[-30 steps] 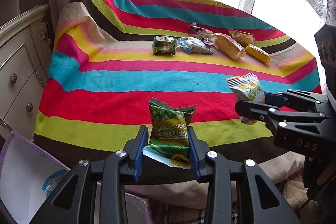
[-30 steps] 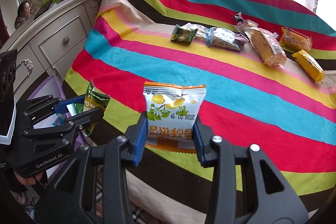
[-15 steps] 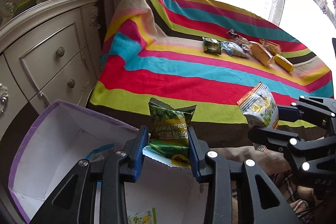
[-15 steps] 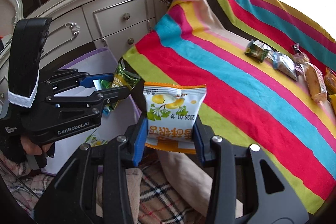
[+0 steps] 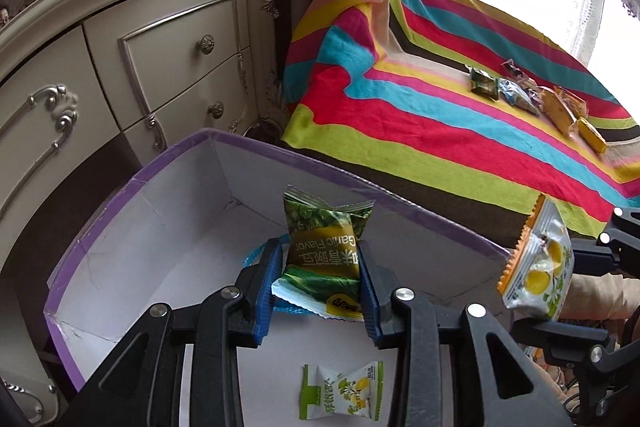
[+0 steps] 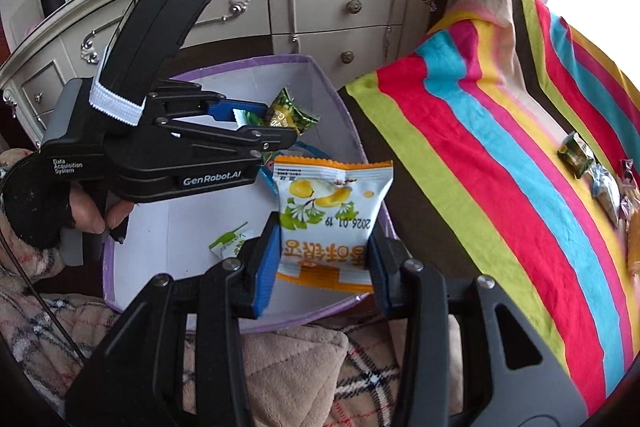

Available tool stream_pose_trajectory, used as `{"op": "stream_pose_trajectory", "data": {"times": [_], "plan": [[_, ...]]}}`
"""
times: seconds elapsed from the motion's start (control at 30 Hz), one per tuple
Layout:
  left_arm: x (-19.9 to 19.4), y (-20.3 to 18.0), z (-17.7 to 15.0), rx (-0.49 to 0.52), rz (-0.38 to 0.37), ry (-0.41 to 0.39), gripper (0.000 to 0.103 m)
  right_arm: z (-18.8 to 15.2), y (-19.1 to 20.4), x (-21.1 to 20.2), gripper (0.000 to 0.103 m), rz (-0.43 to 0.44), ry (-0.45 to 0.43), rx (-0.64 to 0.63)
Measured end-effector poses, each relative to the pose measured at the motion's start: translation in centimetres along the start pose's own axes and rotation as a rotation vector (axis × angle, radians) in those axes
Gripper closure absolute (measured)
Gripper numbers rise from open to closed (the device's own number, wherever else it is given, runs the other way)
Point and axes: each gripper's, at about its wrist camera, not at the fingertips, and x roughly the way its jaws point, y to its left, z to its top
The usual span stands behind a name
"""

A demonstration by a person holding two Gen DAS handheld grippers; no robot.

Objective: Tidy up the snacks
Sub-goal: 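Carry both packets over the white box and open both tools to release them, then grasp the green garlic pea bag with the left tool while the right tool grasps the large bread loaf bag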

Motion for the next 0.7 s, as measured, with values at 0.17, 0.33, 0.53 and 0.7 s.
{"op": "stream_pose_trajectory", "data": {"times": [0.17,0.33,0.53,0.7], "plan": [[0.2,1.4,-0.4,-0.023,0.031,0.013,0.066,0.5,1.5,0.7,0.059,0.052,0.016,-0.050],[0.4,2.7,-0.4,-0.039,0.081,0.022,0.066,0.8,2.7,1.3,0.059,0.103,0.023,-0.075],[0.8,4.3,-0.6,-0.053,0.149,0.050,0.066,1.2,3.7,1.9,0.059,0.151,0.020,-0.116],[1.5,5.4,-0.5,-0.092,0.254,0.080,0.041,1.1,2.4,2.7,0.050,0.155,0.032,-0.065]]}}
